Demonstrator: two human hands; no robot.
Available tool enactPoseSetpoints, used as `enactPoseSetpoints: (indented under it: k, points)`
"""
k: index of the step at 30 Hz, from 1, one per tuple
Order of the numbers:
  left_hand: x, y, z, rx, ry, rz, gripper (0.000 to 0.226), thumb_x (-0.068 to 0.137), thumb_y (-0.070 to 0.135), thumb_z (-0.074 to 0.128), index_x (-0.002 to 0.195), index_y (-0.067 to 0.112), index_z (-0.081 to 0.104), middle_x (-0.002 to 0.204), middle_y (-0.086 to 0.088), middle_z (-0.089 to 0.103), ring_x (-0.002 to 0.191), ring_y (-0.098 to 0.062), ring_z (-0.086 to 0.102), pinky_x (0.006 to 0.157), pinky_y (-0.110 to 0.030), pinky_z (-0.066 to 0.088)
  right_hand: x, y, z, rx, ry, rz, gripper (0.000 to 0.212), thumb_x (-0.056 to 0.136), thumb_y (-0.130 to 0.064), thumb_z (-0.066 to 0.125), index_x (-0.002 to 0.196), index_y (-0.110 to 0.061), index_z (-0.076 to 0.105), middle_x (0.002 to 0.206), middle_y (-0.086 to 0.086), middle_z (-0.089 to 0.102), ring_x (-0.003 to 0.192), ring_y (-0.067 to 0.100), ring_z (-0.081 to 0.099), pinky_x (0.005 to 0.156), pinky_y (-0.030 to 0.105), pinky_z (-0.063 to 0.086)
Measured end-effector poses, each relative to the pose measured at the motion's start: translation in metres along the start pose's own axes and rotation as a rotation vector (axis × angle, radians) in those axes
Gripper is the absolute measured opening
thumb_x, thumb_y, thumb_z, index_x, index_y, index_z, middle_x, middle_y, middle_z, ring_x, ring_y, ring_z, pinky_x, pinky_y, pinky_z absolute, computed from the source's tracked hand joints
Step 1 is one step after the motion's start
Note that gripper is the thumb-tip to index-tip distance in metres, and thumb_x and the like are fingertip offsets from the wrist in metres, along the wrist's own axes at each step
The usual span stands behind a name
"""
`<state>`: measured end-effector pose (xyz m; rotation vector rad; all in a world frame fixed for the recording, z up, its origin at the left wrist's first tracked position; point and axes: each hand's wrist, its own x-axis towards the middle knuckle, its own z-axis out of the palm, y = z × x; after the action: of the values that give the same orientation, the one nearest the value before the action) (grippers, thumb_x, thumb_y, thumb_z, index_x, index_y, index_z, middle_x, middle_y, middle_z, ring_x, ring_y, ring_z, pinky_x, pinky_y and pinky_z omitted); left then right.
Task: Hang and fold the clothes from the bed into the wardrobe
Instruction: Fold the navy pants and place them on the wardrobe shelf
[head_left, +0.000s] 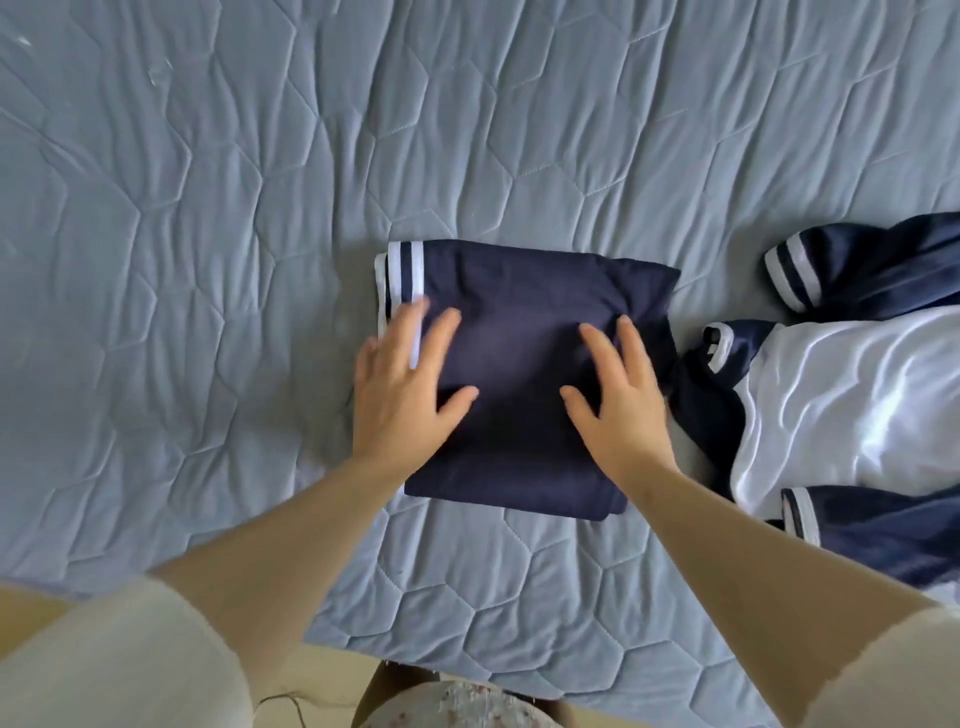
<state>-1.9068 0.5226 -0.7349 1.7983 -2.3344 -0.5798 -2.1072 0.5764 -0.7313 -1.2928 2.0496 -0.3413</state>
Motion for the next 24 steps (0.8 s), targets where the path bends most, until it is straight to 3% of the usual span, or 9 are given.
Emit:
enactPoseSetpoints:
  k: [2,3,5,8,13,17,20,22,24]
  points:
    - [-0.01,0.002,-0.007,-0.217,0.039,-0.473,0.086,0.072,0.033,0.075,0.143,0.014,0.031,0.148,-0.012,0.031,0.133,-0.03,0.035,0.102,-0.045,0.032,-0.021,0.008,-0.007,0.055,0.197,0.269,0.071,0.084,-0.029,0.066,0.144,-0.019,0.031,0.154,0.008,0.019,0.139,0.028,0.021,0.11,0.043,0.023]
    - [-0.015,0.001,-0.008,-0.367,-0.005,-0.658,0.089,0.073,0.032,0.075,0.144,0.014,0.026,0.146,-0.009,0.033,0.132,-0.027,0.036,0.103,-0.04,0.032,-0.031,0.011,-0.007,0.111,0.203,0.41,0.074,0.082,-0.031,0.068,0.144,-0.016,0.03,0.151,0.01,0.024,0.136,0.031,0.026,0.11,0.044,0.026]
    - [-0.019,-0.005,-0.009,-0.676,-0.148,-0.845,0.086,0.076,0.031,0.072,0.144,0.019,0.022,0.137,0.0,0.045,0.12,-0.02,0.047,0.095,-0.03,0.036,-0.042,0.011,-0.003,0.353,0.11,0.568,0.077,0.08,-0.031,0.07,0.143,-0.01,0.03,0.144,0.013,0.037,0.13,0.031,0.037,0.109,0.044,0.032]
    - [-0.012,-0.016,-0.011,-0.873,-0.234,-0.903,0.073,0.079,0.029,0.071,0.138,0.023,0.028,0.125,0.004,0.053,0.102,-0.016,0.054,0.085,-0.029,0.039,-0.038,0.004,0.001,0.662,0.066,0.729,0.073,0.08,-0.036,0.069,0.139,-0.013,0.034,0.139,0.007,0.043,0.123,0.024,0.046,0.099,0.033,0.039]
    - [-0.002,-0.025,-0.025,-0.959,-0.475,-0.91,0.054,0.078,0.029,0.072,0.125,0.021,0.048,0.108,0.002,0.067,0.092,-0.017,0.066,0.076,-0.031,0.051,-0.029,0.008,-0.004,0.766,-0.021,0.819,0.066,0.077,-0.042,0.071,0.131,-0.017,0.04,0.128,0.003,0.053,0.106,0.021,0.056,0.088,0.034,0.046]
    - [-0.006,-0.029,-0.047,-1.037,-0.789,-1.02,0.022,0.074,0.033,0.069,0.084,0.014,0.074,0.082,-0.007,0.074,0.068,-0.022,0.072,0.05,-0.026,0.054,-0.037,0.006,-0.022,0.924,-0.355,0.925,0.052,0.075,-0.044,0.072,0.12,-0.02,0.057,0.104,0.002,0.071,0.086,0.02,0.07,0.067,0.028,0.052]
    - [-0.022,-0.033,-0.058,-1.049,-0.839,-1.075,0.02,0.075,0.031,0.067,0.075,0.012,0.075,0.086,-0.012,0.074,0.069,-0.027,0.071,0.061,-0.031,0.055,-0.056,0.002,-0.026,0.944,-0.577,0.992,0.045,0.07,-0.046,0.073,0.105,-0.017,0.066,0.089,0.005,0.075,0.074,0.019,0.072,0.058,0.027,0.053]
    - [-0.036,-0.034,-0.069,-1.039,-0.841,-1.096,0.021,0.068,0.03,0.069,0.079,0.012,0.074,0.088,-0.013,0.073,0.07,-0.028,0.071,0.069,-0.033,0.053,-0.072,-0.002,-0.027,0.965,-0.606,0.998,0.042,0.07,-0.044,0.073,0.1,-0.016,0.068,0.088,0.006,0.075,0.072,0.02,0.072,0.053,0.027,0.054]
    - [-0.048,-0.033,-0.082,-1.047,-0.825,-1.13,0.022,0.065,0.028,0.07,0.08,0.012,0.073,0.087,-0.014,0.073,0.068,-0.028,0.071,0.065,-0.032,0.054,-0.086,-0.009,-0.029,0.984,-0.599,1.012,0.038,0.07,-0.041,0.073,0.097,-0.015,0.068,0.085,0.007,0.075,0.068,0.022,0.072,0.051,0.027,0.053]
